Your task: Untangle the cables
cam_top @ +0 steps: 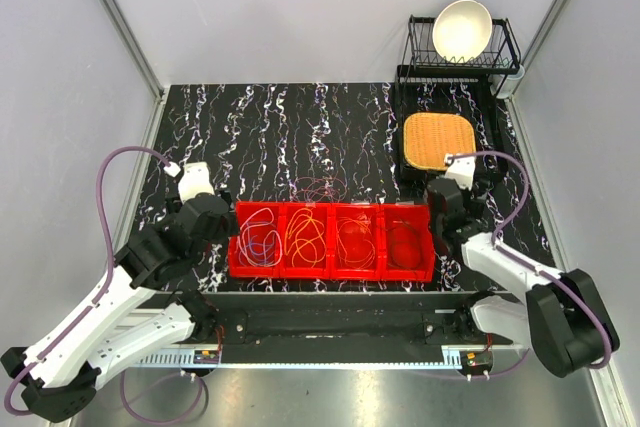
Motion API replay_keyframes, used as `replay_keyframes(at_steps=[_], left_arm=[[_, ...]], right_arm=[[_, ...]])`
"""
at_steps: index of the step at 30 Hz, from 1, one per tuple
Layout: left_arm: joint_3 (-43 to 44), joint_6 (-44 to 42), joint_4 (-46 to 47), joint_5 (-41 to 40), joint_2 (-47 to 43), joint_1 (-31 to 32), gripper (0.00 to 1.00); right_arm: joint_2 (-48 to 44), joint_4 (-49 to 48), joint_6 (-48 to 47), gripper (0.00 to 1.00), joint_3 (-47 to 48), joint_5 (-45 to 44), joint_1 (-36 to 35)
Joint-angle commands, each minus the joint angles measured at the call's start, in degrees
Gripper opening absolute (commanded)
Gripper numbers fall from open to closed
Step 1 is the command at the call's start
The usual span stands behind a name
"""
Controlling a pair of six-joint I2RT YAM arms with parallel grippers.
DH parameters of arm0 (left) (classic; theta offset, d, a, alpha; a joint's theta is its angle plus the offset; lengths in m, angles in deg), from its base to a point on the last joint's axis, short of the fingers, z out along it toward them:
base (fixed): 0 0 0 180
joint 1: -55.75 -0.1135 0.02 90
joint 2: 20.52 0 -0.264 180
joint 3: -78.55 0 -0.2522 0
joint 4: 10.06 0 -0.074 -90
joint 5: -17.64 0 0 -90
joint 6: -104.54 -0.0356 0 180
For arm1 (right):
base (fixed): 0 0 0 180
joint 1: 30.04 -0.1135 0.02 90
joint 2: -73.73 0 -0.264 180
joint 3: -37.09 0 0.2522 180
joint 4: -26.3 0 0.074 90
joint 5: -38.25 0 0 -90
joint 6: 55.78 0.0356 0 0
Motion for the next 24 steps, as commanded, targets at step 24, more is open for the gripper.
replay_keyframes(at_steps=[24], left_arm=[[-0.3, -1.4, 3.3, 0.3, -0.9, 0.2, 0.83]], right_arm=[[22.4, -40.5, -3.6, 0.91, -0.9, 39.7, 24.2]])
